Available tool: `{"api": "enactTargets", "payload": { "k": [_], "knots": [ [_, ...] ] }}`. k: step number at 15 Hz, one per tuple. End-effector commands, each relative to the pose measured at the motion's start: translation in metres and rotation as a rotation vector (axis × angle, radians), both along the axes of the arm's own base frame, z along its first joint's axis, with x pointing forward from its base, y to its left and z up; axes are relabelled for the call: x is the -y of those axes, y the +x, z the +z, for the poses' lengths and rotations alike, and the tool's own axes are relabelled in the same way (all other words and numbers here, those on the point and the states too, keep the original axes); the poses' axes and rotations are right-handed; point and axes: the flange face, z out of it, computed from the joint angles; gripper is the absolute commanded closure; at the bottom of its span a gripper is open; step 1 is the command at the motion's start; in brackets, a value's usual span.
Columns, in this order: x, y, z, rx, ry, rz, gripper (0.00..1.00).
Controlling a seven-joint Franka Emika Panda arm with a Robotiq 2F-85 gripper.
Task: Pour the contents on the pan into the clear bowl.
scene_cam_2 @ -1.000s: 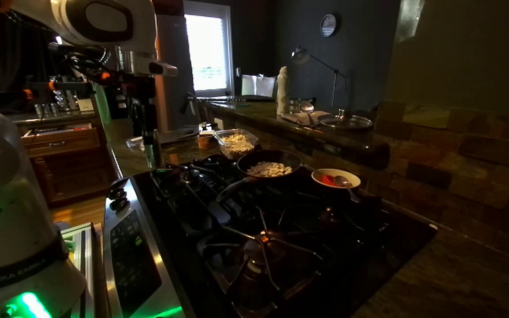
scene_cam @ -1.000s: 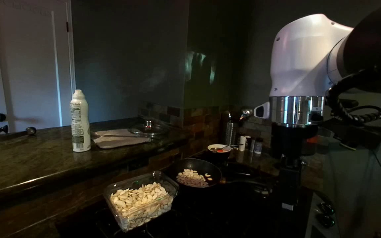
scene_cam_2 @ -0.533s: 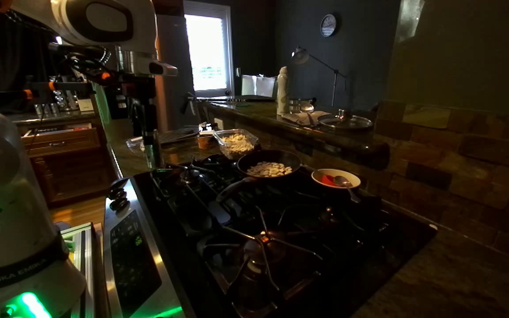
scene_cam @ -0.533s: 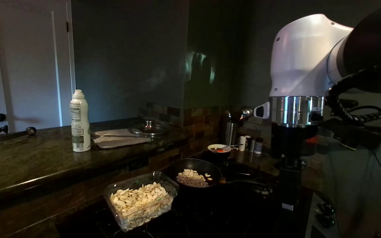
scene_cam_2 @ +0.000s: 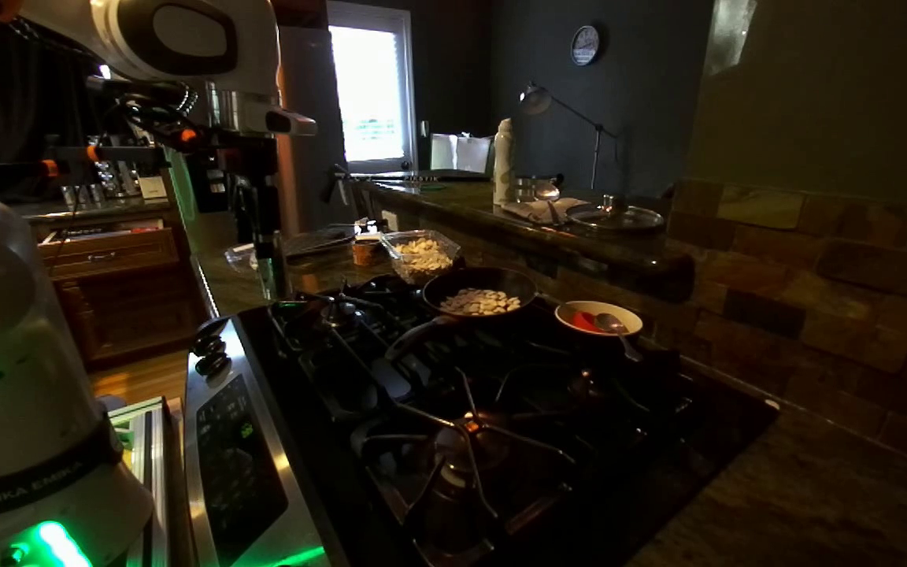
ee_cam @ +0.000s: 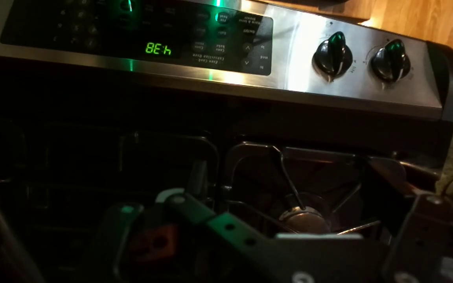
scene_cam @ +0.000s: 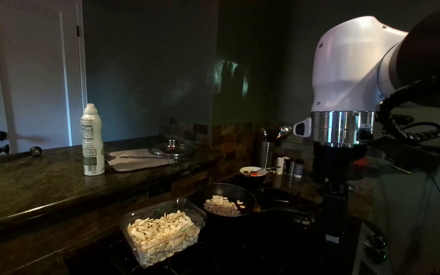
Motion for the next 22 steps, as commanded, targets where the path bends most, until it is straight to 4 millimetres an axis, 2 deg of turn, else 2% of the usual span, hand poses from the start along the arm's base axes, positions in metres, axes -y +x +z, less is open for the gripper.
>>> {"api": "enactTargets", "payload": {
  "k": [1, 5, 9, 12, 15, 16, 17, 20, 21, 22],
  "knots": [
    [0.000, 0.000, 0.000, -0.001, 0.000, 0.000, 0.00],
    [0.004, 0.005, 0.003, 0.024, 0.013, 0.003, 0.00],
    [0.053, 0.046, 0.020, 0.124, 0.180, 0.092, 0.00],
    [0.095, 0.085, 0.018, 0.134, 0.204, 0.130, 0.00],
    [0.117, 0.116, 0.004, 0.106, 0.120, 0.183, 0.00],
    [0.121, 0.126, -0.001, 0.070, 0.101, 0.185, 0.00],
    [0.116, 0.099, 0.012, 0.124, 0.143, 0.154, 0.00],
    [0.121, 0.121, -0.002, 0.076, 0.115, 0.166, 0.00],
    [0.121, 0.128, -0.004, 0.131, 0.136, 0.194, 0.00],
    [0.131, 0.135, -0.008, 0.183, 0.192, 0.189, 0.00]
  ]
}}
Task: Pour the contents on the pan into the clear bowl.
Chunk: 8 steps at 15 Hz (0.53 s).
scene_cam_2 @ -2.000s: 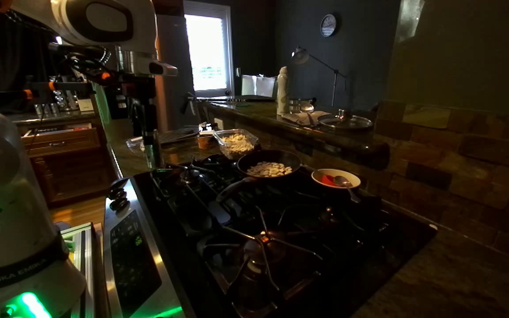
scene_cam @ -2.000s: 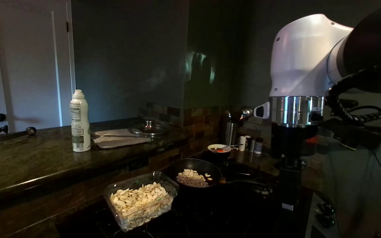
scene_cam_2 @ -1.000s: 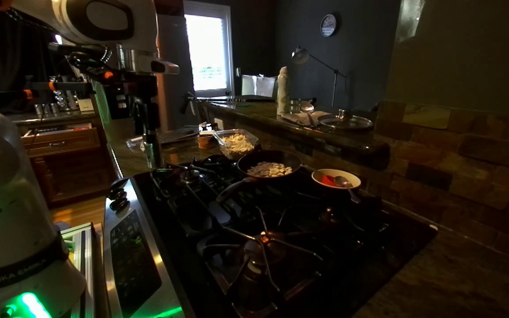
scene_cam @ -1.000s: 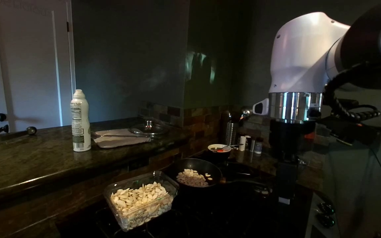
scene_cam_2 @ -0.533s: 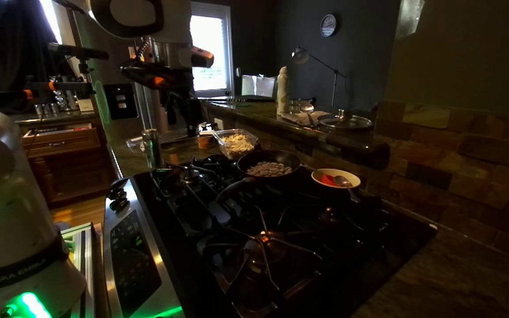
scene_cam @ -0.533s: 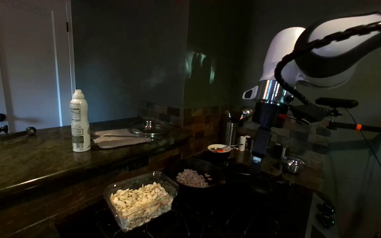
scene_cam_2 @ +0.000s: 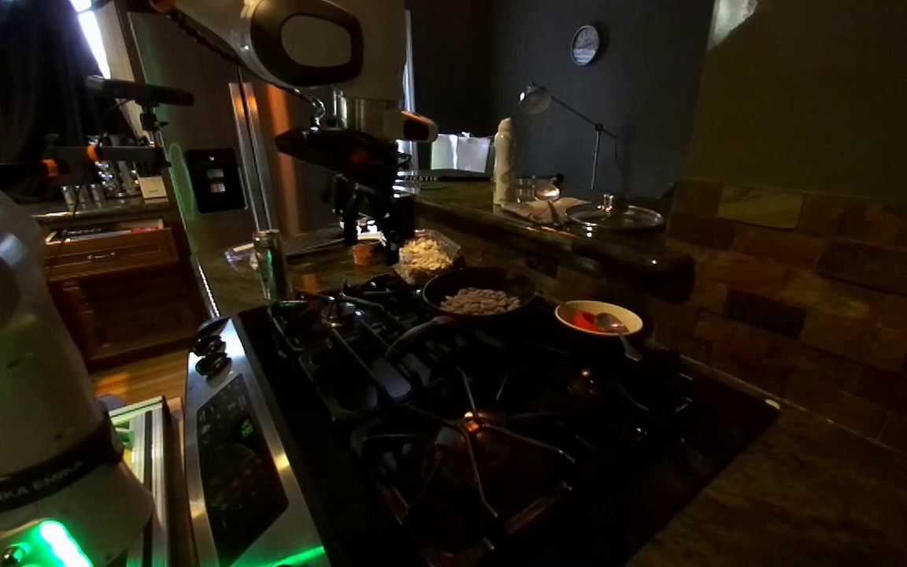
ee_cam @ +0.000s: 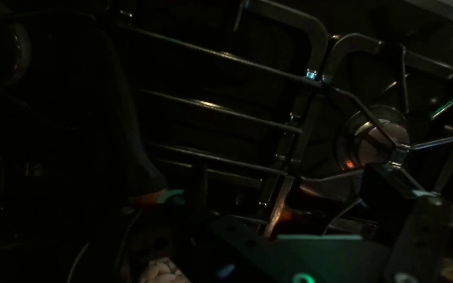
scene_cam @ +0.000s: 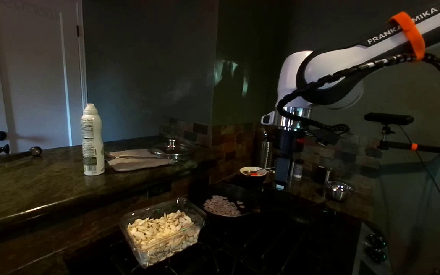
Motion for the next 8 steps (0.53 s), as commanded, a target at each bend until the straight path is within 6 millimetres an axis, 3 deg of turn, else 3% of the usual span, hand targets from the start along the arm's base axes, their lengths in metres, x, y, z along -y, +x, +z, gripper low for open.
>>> {"api": "enactTargets", "payload": {
  "k": [1, 5, 8],
  "knots": [
    [0.018, 0.016, -0.008, 0.121, 0.135, 0.001, 0.00],
    [0.055, 0.013, -0.030, 0.236, 0.301, 0.041, 0.00],
    [0.079, 0.004, -0.039, 0.274, 0.246, 0.098, 0.00]
  ]
}}
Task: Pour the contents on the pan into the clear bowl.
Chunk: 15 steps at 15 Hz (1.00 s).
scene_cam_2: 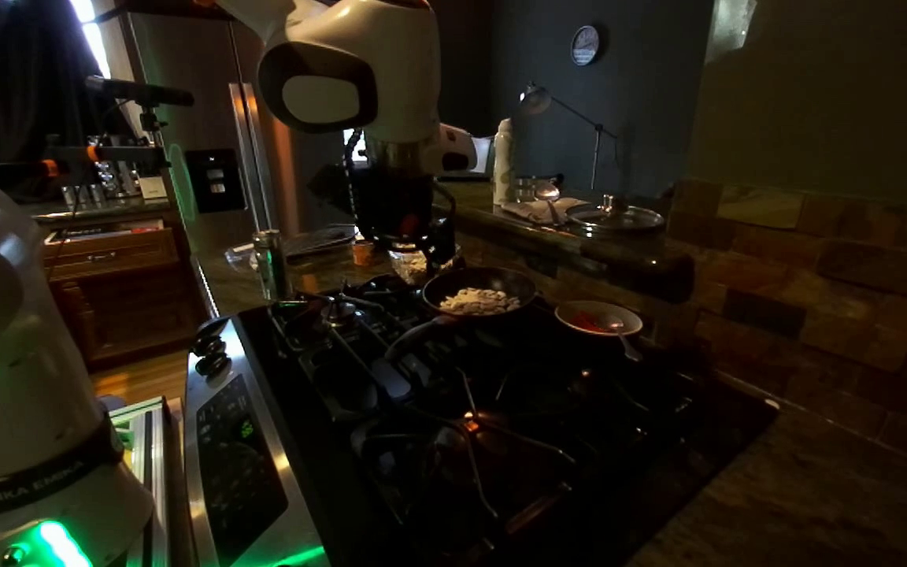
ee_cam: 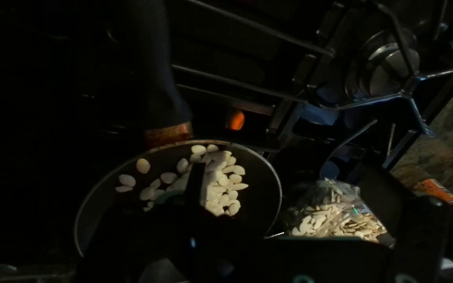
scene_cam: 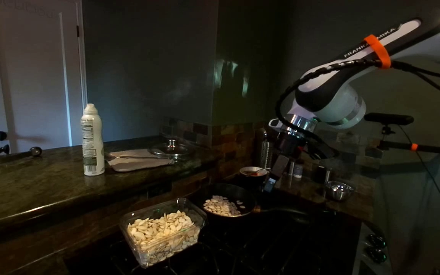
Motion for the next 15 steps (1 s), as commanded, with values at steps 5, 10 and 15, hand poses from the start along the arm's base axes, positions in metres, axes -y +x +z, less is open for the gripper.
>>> {"api": "enactTargets", "payload": {
  "k": [5, 10, 15],
  "knots": [
    [0.016, -0.007, -0.009, 0.020, -0.015, 0.032, 0.00],
    [0.018, -0.016, -0.029, 0.149, -0.106, 0.029, 0.00],
    [0.010, -0.009, -0.053, 0.167, -0.157, 0.021, 0.00]
  ]
}}
